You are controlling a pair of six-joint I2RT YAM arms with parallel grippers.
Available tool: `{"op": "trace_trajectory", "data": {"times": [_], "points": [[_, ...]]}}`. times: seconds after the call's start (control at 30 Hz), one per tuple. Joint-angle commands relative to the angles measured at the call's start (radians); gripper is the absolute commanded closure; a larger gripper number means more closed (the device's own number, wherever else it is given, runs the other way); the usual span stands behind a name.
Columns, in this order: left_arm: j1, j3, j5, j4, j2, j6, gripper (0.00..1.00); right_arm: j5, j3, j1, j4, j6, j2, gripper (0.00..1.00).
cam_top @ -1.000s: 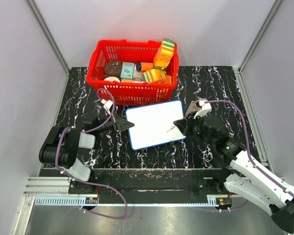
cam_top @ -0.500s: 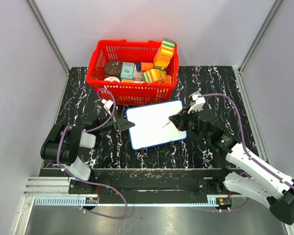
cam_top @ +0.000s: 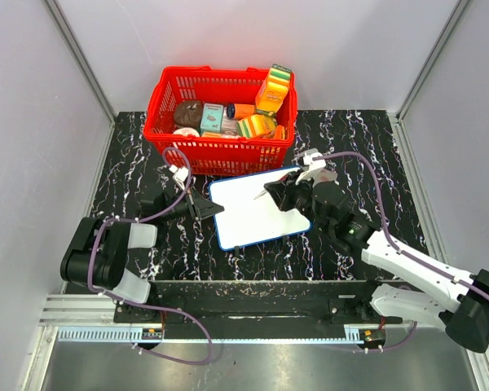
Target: Write a sentence on the whiteboard
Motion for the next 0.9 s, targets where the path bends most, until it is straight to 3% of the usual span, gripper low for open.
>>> {"op": "trace_trajectory", "data": {"times": [0.0,0.33,0.87], "points": [[-0.002,0.017,-0.068,-0.083,-0.027,0.138,1.0,0.046,-0.007,0.021,0.23,-0.04,0.034,1.0],[-0.008,0.02,-0.062,-0.071,-0.015,0.129,1.0,0.041,0.022,0.044,0.407,-0.083,0.175,1.0],[-0.011,0.023,-0.057,-0.043,0.005,0.109,1.0,0.131,0.078,0.112,0.506,-0.142,0.307,1.0]]}}
